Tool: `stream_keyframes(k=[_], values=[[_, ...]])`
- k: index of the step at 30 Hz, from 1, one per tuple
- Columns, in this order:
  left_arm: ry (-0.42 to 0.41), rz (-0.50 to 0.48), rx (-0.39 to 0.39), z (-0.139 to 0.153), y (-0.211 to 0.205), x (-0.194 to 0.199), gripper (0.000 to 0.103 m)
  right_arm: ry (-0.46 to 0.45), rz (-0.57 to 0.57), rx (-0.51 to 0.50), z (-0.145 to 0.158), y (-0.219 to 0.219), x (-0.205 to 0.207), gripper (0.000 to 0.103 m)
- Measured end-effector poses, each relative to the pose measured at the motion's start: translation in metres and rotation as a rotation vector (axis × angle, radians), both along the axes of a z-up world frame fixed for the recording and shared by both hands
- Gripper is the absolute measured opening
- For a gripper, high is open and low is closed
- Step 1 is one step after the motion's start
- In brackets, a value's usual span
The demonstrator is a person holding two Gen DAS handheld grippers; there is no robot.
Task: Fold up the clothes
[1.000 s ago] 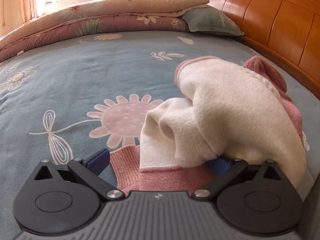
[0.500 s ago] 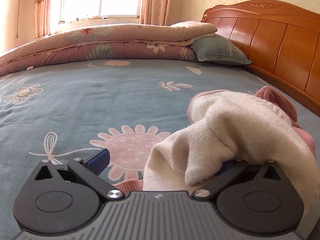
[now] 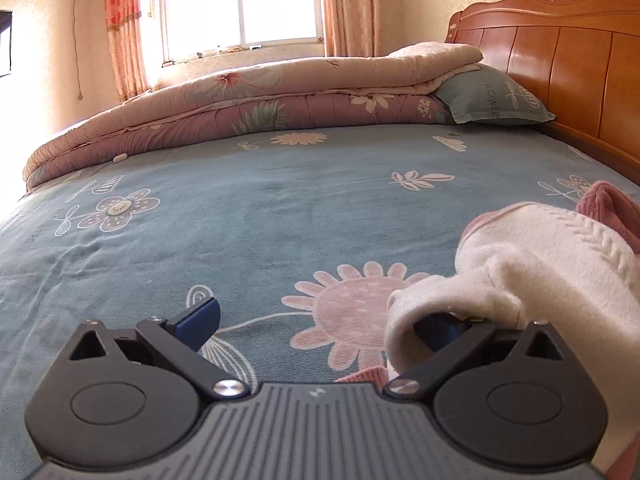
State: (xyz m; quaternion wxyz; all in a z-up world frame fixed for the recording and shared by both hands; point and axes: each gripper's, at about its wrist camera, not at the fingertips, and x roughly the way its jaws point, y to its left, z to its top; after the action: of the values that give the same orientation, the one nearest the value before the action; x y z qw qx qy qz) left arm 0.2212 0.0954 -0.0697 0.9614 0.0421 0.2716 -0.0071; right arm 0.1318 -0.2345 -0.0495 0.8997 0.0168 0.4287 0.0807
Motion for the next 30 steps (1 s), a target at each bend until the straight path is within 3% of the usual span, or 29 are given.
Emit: stream_keyframes(k=[3, 7, 12, 15, 18, 21, 24, 26, 30], values=[[0.051, -0.094, -0.033, -0.006, -0.010, 0.014, 0.102, -0.016, -0.005, 0.014, 0.004, -0.005, 0.007, 0.103], [0.002, 0.030, 0.012, -0.003, -0.012, 0.015, 0.102, -0.051, -0.010, -0.017, 0.007, -0.012, 0.022, 0.103], [-0.066, 0.153, 0.083, 0.008, 0.005, 0.006, 0.103, -0.122, -0.039, -0.051, 0.012, -0.028, 0.070, 0.103], [-0.037, 0.220, 0.066, 0.012, 0.022, 0.008, 0.103, -0.091, 0.000, -0.059, 0.002, -0.024, 0.104, 0.103], [0.003, 0.211, 0.031, 0.008, 0.032, 0.008, 0.103, -0.042, 0.070, -0.123, -0.020, -0.006, 0.137, 0.103], [0.021, 0.202, 0.028, 0.005, 0.034, 0.004, 0.103, -0.080, 0.087, -0.106, -0.027, 0.000, 0.156, 0.103], [0.031, 0.216, 0.024, 0.002, 0.035, 0.002, 0.103, -0.145, -0.038, -0.031, -0.024, -0.026, 0.172, 0.103], [0.041, 0.216, 0.025, 0.000, 0.036, 0.001, 0.103, -0.126, -0.181, -0.020, -0.027, -0.050, 0.182, 0.103], [0.057, 0.211, 0.022, -0.002, 0.036, 0.000, 0.103, -0.053, -0.257, 0.063, -0.040, -0.089, 0.179, 0.103]])
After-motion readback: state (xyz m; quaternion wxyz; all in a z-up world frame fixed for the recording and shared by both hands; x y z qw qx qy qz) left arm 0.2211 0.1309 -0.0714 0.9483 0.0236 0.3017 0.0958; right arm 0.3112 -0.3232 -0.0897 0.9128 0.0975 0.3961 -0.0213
